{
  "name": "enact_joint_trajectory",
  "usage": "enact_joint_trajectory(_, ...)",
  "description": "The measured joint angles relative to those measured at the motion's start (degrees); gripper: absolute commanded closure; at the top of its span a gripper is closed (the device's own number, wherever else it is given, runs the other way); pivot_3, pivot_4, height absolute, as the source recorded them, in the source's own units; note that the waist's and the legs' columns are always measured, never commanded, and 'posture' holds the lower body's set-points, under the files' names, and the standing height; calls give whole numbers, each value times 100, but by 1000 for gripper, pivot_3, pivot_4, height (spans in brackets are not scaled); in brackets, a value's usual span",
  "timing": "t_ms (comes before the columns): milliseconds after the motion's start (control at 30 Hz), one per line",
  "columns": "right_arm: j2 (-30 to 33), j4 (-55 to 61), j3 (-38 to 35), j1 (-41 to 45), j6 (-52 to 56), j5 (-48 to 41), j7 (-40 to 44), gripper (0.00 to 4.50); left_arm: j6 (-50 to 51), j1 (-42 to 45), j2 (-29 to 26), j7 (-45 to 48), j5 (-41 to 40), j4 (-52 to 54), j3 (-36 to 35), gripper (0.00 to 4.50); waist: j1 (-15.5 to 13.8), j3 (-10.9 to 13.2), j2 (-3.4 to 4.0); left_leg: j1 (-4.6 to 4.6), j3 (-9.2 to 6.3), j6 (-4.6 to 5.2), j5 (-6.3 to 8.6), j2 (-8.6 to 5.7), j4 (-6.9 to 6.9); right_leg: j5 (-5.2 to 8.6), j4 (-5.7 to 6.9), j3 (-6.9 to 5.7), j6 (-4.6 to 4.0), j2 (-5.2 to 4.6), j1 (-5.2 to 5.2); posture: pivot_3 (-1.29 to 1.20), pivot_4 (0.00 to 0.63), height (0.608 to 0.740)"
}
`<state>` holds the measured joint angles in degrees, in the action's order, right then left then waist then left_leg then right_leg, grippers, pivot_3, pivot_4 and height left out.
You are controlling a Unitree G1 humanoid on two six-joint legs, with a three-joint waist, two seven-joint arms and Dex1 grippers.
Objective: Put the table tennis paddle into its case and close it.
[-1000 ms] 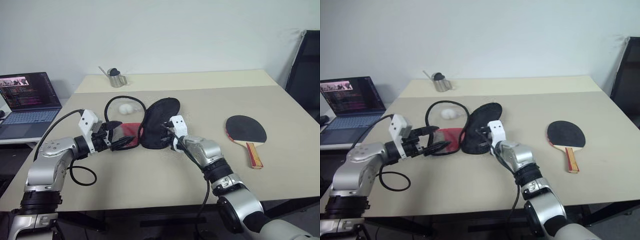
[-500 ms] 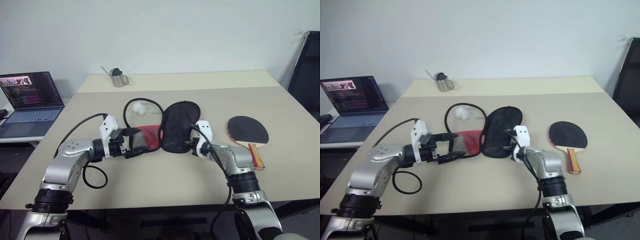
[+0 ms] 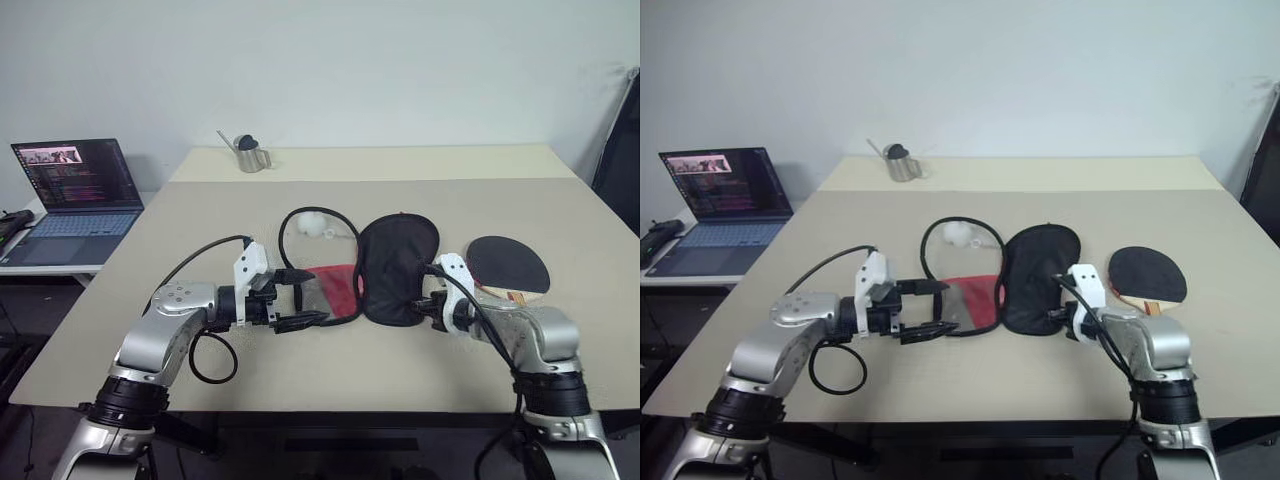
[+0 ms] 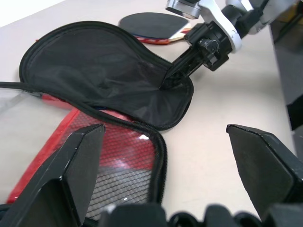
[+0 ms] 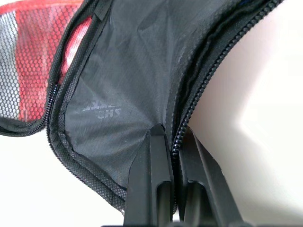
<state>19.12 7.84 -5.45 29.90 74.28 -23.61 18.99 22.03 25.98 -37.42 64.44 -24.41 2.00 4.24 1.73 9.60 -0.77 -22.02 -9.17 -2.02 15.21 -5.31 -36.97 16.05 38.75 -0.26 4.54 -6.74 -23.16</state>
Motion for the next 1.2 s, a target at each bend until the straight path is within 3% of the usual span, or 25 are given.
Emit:
enact_joint_trajectory(433,738,-171,10,8,14,-73,439,4482,0,152,219,21,23,36,222,0,-19,-2,-4,-1,-2,9,-1,-3,-3,0,-1,-13,0,-7,10,0,150,740)
enact_joint_trajectory(700,770,-272,3,42,21,-74,468,4482,-23,183,261,23,62,21,230,0,-18,-4,-7,0,-3,10,-2,-2,-4,0,0,-13,0,-6,11,0,150,740)
enact_joint_trajectory(800,770,-283,-3,44,-1,-75,466,3822,-30,183,283,23,73,4,231,0,-18,-4,-7,0,-3,11,-2,-2,-4,0,2,-14,0,-6,12,0,150,740)
enact_joint_trajectory(1100,1038,-226,-26,-2,-196,-12,359,916,-100,185,381,16,104,-23,232,0,-32,-6,-10,15,-14,14,-3,-5,-6,-1,-12,-31,3,-11,46,0,150,740)
enact_joint_trajectory(1200,1398,-149,-267,-120,-407,-54,549,916,-117,187,403,12,118,-39,236,0,-24,-4,-10,11,-10,14,-3,-4,-4,0,-19,-30,3,-11,44,0,150,740)
